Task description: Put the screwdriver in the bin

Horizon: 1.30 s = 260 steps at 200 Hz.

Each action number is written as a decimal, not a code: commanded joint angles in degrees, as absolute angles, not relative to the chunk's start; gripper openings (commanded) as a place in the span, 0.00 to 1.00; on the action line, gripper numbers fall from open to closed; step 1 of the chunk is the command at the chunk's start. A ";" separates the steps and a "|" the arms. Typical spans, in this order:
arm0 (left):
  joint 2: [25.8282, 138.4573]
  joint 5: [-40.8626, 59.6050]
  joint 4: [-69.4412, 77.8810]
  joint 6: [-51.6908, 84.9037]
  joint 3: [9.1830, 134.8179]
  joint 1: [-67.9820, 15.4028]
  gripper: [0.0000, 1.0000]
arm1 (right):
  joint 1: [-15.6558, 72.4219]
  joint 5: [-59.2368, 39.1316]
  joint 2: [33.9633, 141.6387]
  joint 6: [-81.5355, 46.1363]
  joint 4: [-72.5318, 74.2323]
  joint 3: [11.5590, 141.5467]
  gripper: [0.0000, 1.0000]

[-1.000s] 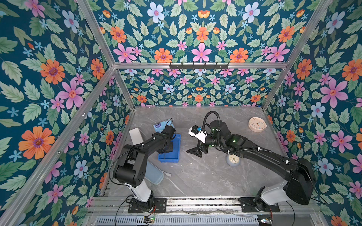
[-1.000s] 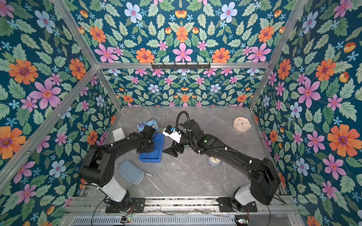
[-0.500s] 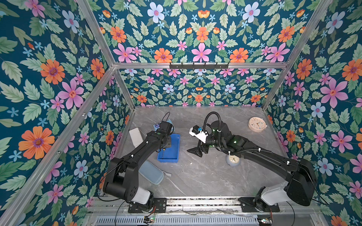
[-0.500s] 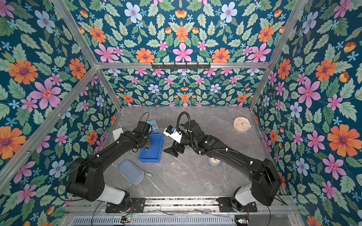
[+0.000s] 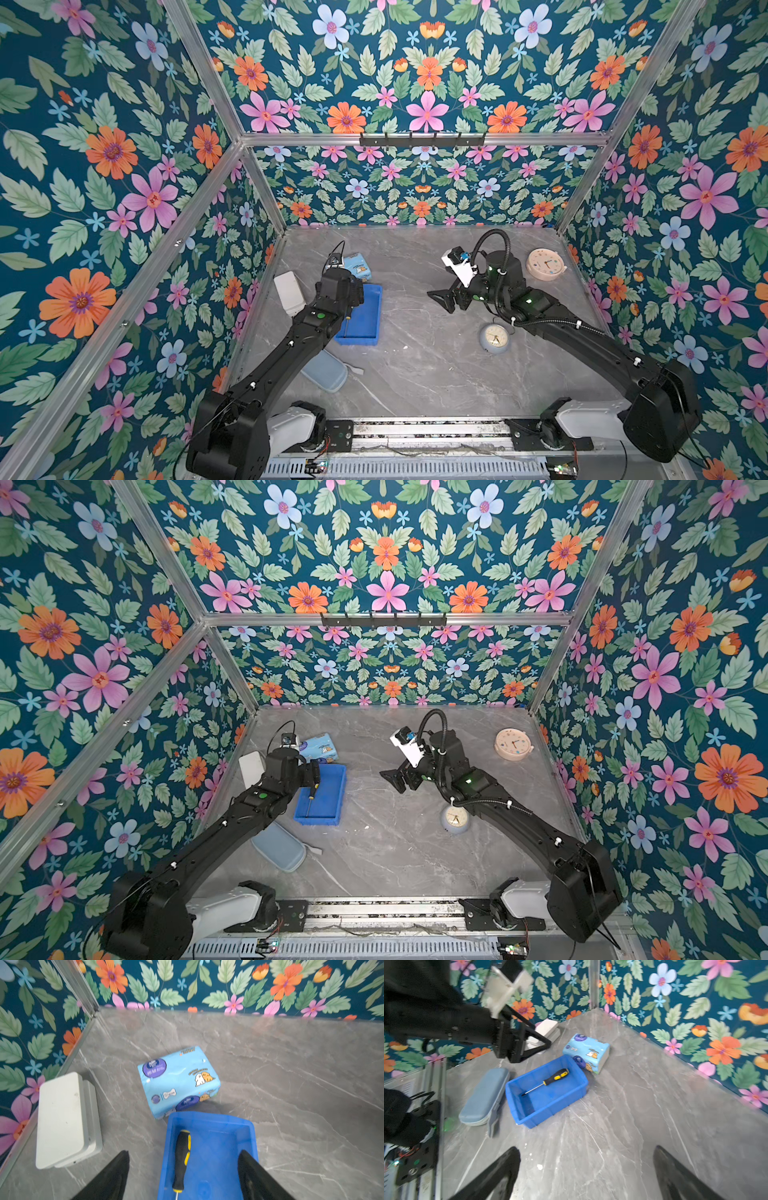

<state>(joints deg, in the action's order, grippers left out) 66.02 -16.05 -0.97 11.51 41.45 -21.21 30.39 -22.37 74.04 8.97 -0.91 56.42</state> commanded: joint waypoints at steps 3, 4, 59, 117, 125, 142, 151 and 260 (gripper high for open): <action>64.06 -19.60 16.27 5.07 37.40 -21.09 0.95 | 26.12 -21.25 72.72 6.33 1.81 54.01 0.99; 63.98 -19.77 16.75 4.95 37.20 -21.05 0.96 | 25.94 -21.22 72.66 6.24 1.91 53.86 0.99; 64.59 -19.61 30.69 -0.43 28.10 -17.82 1.00 | 14.38 -10.03 69.21 0.03 13.60 42.81 0.99; 65.02 -17.80 47.41 -4.72 14.47 -12.69 1.00 | 3.22 -2.70 69.49 -0.83 20.99 34.38 0.99; 65.41 -17.71 49.95 -3.98 12.95 -11.87 1.00 | 2.44 -2.39 70.10 -0.68 22.13 33.58 0.99; 66.79 -16.76 52.85 -1.85 11.32 -10.26 1.00 | 1.63 -1.81 71.30 -0.73 23.28 32.62 0.99; 67.84 -16.49 53.96 -1.29 10.93 -9.83 1.00 | 1.56 -1.68 71.90 -0.70 23.75 32.22 0.99; 83.30 -13.92 70.57 -3.01 12.57 -6.99 1.00 | -1.65 -0.72 76.35 -2.81 33.75 24.67 0.99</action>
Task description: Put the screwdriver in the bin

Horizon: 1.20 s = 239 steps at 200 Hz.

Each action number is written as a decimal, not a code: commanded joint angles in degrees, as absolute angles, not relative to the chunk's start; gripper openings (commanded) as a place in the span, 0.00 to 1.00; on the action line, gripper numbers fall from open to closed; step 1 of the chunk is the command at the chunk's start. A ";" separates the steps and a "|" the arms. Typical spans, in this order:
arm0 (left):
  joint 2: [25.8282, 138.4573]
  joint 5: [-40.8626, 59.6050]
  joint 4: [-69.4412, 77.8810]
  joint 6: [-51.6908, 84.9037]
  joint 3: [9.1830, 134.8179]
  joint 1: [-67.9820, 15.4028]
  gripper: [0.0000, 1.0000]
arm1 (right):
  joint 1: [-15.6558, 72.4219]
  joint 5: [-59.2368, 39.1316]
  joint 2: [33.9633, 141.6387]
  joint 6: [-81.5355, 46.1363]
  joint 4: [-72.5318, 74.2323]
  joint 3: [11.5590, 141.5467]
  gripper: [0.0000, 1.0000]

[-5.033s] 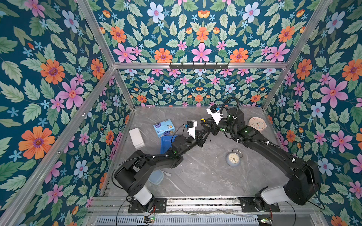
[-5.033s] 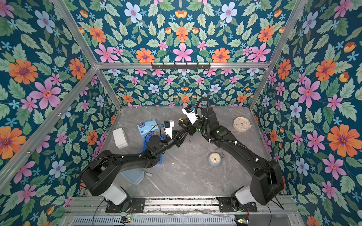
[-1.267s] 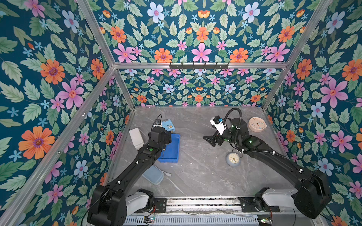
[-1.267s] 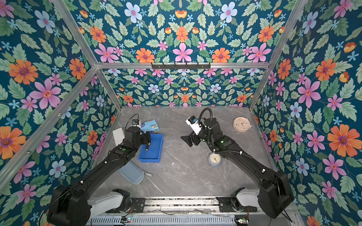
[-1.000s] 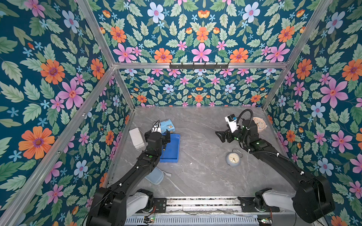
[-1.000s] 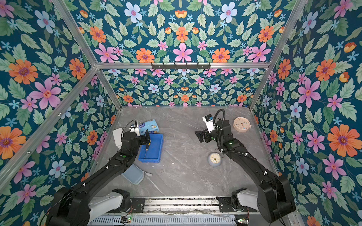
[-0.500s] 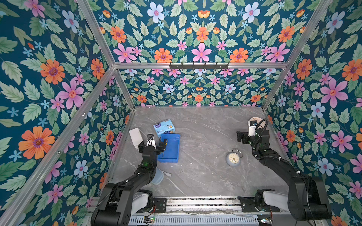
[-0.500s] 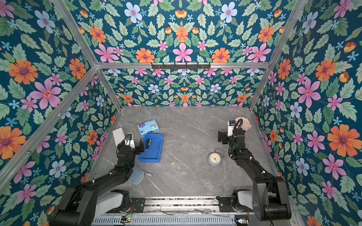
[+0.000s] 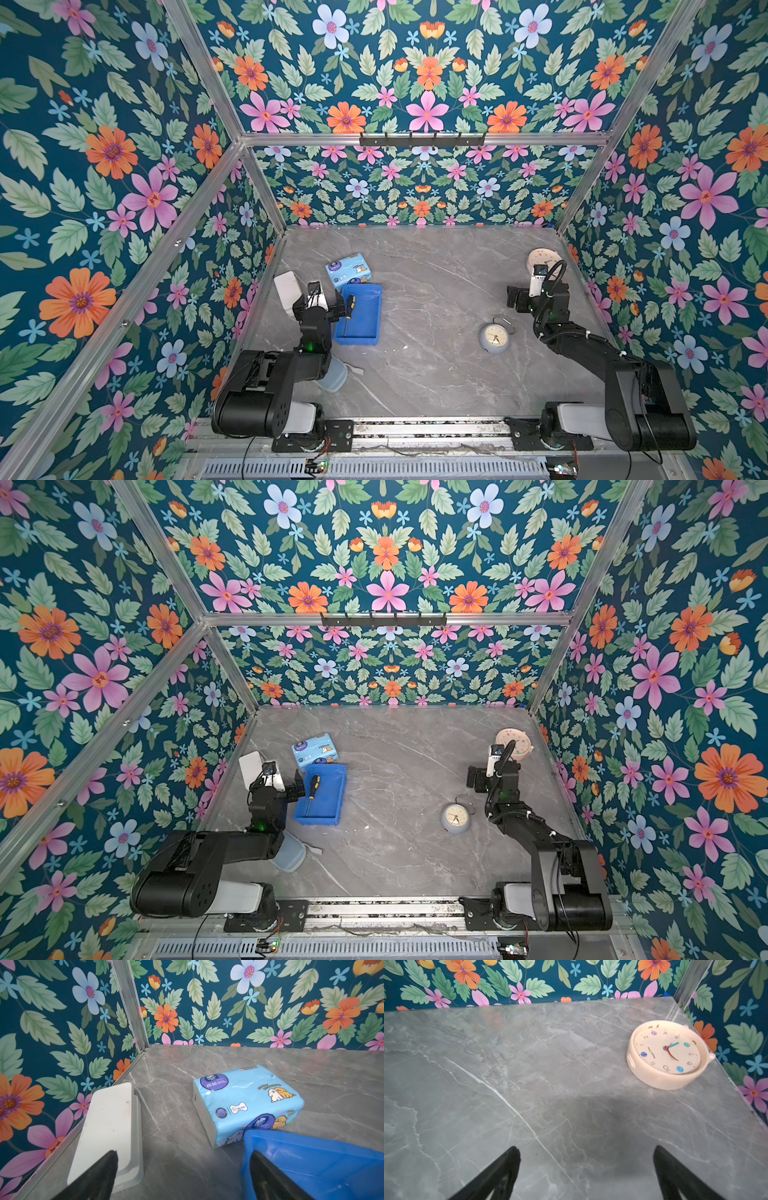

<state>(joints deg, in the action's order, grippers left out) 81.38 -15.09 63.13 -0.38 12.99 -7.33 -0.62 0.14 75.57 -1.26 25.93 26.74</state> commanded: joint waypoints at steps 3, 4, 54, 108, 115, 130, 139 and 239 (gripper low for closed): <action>83.71 -13.70 71.62 -3.09 12.24 -6.84 1.00 | -1.83 -0.97 76.44 -2.93 34.55 24.29 0.99; 83.82 -13.71 72.02 -3.17 12.14 -6.80 1.00 | -1.88 -1.10 76.45 -3.00 34.81 24.18 0.99; 94.74 -11.02 91.04 -2.70 8.18 -4.66 1.00 | -3.69 -3.45 80.99 -3.92 50.32 17.06 0.99; 92.80 -7.48 72.59 -0.48 16.22 -2.24 1.00 | -3.69 -3.16 82.32 -3.87 49.91 17.96 0.99; 92.70 -7.30 72.11 -0.27 16.23 -2.03 1.00 | -3.69 -3.14 82.40 -3.88 50.08 17.92 0.99; 92.74 -7.19 72.30 -0.21 16.26 -1.93 1.00 | -3.69 -3.17 82.35 -3.94 49.99 17.93 0.99; 92.70 -7.21 72.30 -0.26 16.26 -1.93 1.00 | -3.68 -3.09 82.18 -3.90 49.58 18.01 0.99; 92.82 -7.21 71.90 -0.27 16.52 -1.93 1.00 | -3.69 -3.08 82.33 -3.83 49.75 17.93 0.99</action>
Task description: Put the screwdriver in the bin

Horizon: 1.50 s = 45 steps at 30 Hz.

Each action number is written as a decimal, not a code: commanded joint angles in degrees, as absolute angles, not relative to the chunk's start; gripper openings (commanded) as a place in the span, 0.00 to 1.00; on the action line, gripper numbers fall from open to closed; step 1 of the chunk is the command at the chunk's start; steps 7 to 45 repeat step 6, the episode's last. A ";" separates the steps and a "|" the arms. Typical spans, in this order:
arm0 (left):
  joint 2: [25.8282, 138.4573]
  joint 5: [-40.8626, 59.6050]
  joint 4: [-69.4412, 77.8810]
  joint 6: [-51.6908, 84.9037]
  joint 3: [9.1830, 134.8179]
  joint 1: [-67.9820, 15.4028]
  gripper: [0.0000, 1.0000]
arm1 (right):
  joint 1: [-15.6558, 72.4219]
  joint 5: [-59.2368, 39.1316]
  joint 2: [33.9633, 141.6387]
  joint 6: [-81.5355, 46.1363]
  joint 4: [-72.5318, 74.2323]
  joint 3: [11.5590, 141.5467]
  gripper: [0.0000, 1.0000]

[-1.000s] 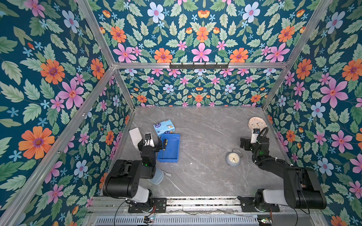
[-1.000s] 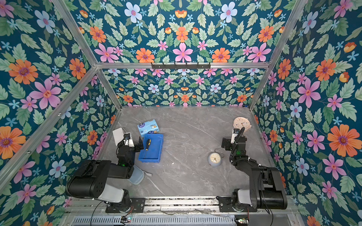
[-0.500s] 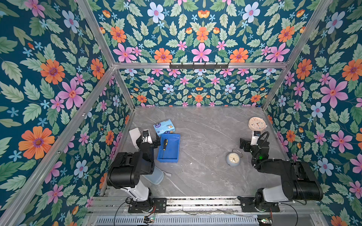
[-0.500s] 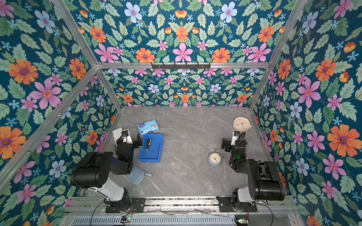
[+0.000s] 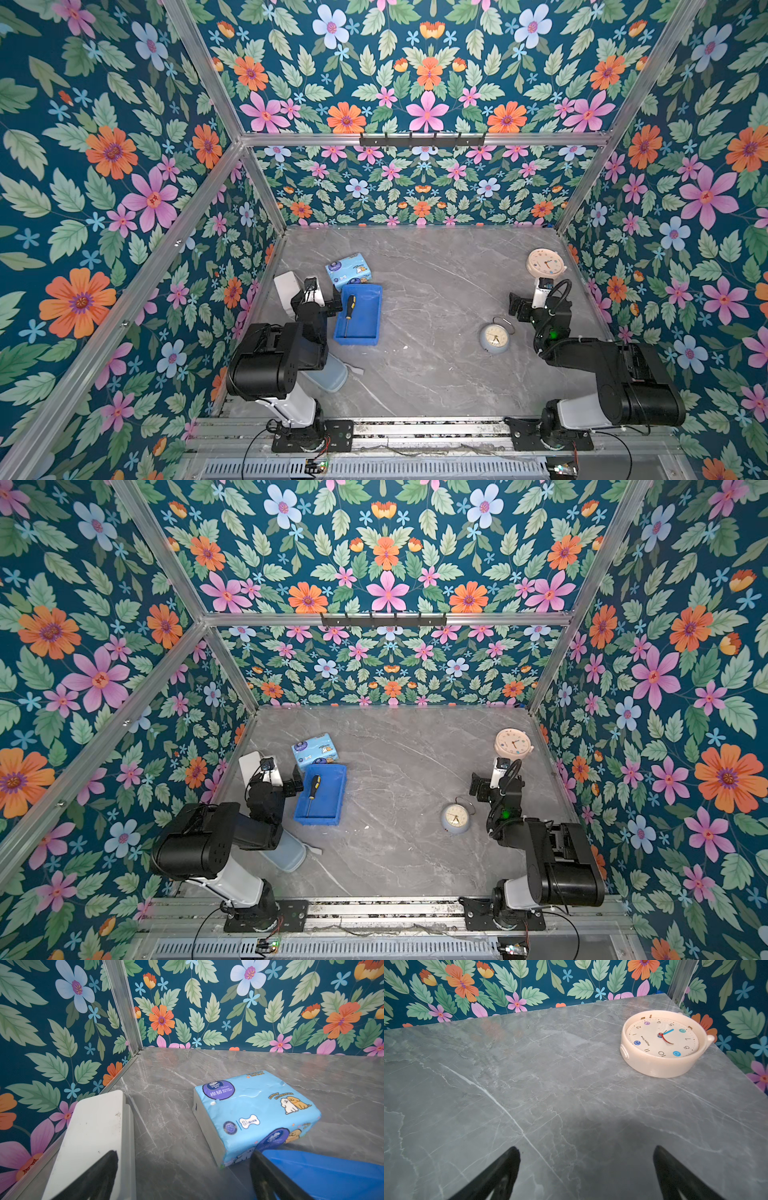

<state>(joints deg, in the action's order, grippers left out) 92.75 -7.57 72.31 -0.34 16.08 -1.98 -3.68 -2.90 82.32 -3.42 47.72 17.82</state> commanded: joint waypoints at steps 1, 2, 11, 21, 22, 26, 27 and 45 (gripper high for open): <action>92.82 -7.21 71.90 -0.27 16.48 -1.93 1.00 | -3.69 -3.08 82.30 -3.81 49.79 17.97 0.99; 92.84 -7.19 71.89 -0.26 16.46 -1.93 1.00 | -3.67 -3.08 82.27 -3.86 49.81 17.93 0.99; 92.81 -7.20 72.06 -0.24 16.33 -1.93 1.00 | -3.67 -3.12 82.27 -3.86 49.82 17.94 0.99; 92.81 -7.20 72.06 -0.24 16.33 -1.93 1.00 | -3.67 -3.12 82.27 -3.86 49.82 17.94 0.99; 92.81 -7.20 72.06 -0.24 16.33 -1.93 1.00 | -3.67 -3.12 82.27 -3.86 49.82 17.94 0.99; 92.81 -7.20 72.06 -0.24 16.33 -1.93 1.00 | -3.67 -3.12 82.27 -3.86 49.82 17.94 0.99; 92.81 -7.20 72.06 -0.24 16.33 -1.93 1.00 | -3.67 -3.12 82.27 -3.86 49.82 17.94 0.99; 92.81 -7.20 72.06 -0.24 16.33 -1.93 1.00 | -3.67 -3.12 82.27 -3.86 49.82 17.94 0.99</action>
